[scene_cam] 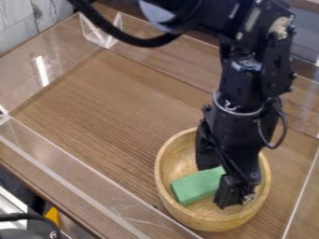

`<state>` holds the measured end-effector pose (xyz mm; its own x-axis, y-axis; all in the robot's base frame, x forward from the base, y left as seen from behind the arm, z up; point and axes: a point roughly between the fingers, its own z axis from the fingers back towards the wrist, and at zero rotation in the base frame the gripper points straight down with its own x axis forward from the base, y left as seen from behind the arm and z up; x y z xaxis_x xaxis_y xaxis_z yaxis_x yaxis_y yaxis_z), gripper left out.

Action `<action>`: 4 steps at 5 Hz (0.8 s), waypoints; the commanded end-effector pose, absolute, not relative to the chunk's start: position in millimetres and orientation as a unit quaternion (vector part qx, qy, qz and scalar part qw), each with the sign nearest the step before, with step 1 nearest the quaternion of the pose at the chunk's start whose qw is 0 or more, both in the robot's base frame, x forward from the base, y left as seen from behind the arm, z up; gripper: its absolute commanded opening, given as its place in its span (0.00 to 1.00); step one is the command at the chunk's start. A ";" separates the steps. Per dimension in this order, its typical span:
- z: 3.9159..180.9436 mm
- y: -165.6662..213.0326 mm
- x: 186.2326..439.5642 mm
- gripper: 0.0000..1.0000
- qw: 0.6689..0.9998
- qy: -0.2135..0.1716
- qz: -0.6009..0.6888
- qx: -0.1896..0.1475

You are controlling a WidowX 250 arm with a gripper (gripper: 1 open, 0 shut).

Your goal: Remove the green block from inside the brown bowl and put it on the table

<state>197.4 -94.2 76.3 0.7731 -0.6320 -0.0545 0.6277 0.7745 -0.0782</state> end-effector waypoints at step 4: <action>85.2 -90.9 202.2 0.00 0.944 0.028 -0.328 -0.033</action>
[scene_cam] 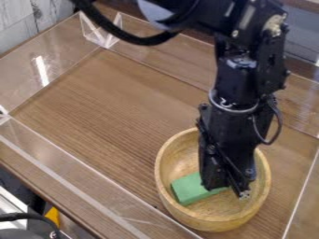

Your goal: Remove the green block from inside the brown bowl and put it on the table

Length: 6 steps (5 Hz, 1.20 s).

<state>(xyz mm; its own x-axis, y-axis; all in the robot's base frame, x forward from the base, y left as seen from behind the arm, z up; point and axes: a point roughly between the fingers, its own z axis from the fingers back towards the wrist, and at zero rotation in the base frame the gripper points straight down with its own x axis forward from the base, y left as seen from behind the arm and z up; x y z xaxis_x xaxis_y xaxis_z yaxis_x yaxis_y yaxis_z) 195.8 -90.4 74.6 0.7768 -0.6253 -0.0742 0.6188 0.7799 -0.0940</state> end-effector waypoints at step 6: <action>136.8 -60.6 211.6 1.00 0.942 0.002 -0.335 -0.028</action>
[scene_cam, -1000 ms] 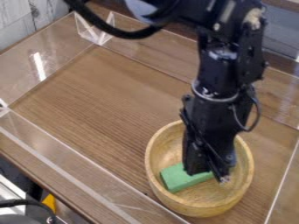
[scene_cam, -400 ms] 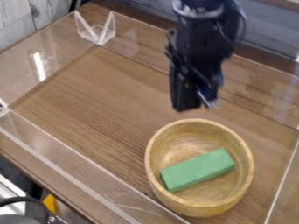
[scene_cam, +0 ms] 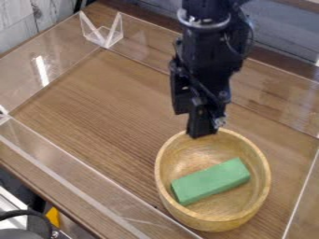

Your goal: Remove the green block from inside the brown bowl and put it on the table

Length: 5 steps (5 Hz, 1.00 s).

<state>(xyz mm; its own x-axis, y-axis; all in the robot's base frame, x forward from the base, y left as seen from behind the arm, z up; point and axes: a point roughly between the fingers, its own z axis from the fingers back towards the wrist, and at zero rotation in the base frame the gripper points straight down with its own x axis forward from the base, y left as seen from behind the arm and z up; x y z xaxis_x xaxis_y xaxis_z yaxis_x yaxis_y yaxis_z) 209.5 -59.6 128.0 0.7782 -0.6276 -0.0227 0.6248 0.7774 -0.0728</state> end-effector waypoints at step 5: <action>81.4 -76.6 205.7 1.00 0.940 -0.005 -0.341 -0.021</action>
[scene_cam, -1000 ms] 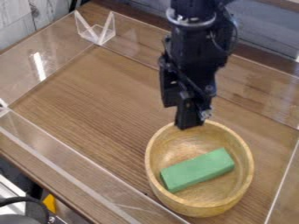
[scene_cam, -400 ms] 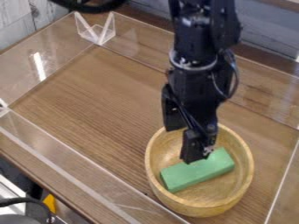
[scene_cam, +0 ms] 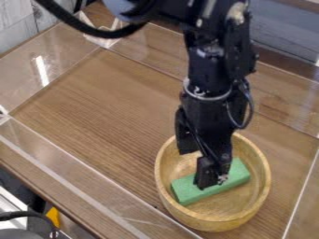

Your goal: Remove the green block from inside the brown bowl and put it on the table

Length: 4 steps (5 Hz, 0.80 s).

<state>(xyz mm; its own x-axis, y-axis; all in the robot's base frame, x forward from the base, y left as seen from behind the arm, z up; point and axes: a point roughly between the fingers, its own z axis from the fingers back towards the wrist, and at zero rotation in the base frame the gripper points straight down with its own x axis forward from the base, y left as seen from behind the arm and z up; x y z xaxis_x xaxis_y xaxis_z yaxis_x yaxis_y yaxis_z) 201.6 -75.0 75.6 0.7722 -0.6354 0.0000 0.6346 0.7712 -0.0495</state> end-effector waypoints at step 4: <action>52.6 -78.8 208.1 1.00 0.940 -0.015 -0.339 -0.015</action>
<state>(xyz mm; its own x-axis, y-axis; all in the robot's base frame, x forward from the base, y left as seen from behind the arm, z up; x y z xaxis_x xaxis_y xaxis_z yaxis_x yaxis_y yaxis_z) 204.7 -77.2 48.3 0.7744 -0.6324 0.0194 0.6327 0.7738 -0.0294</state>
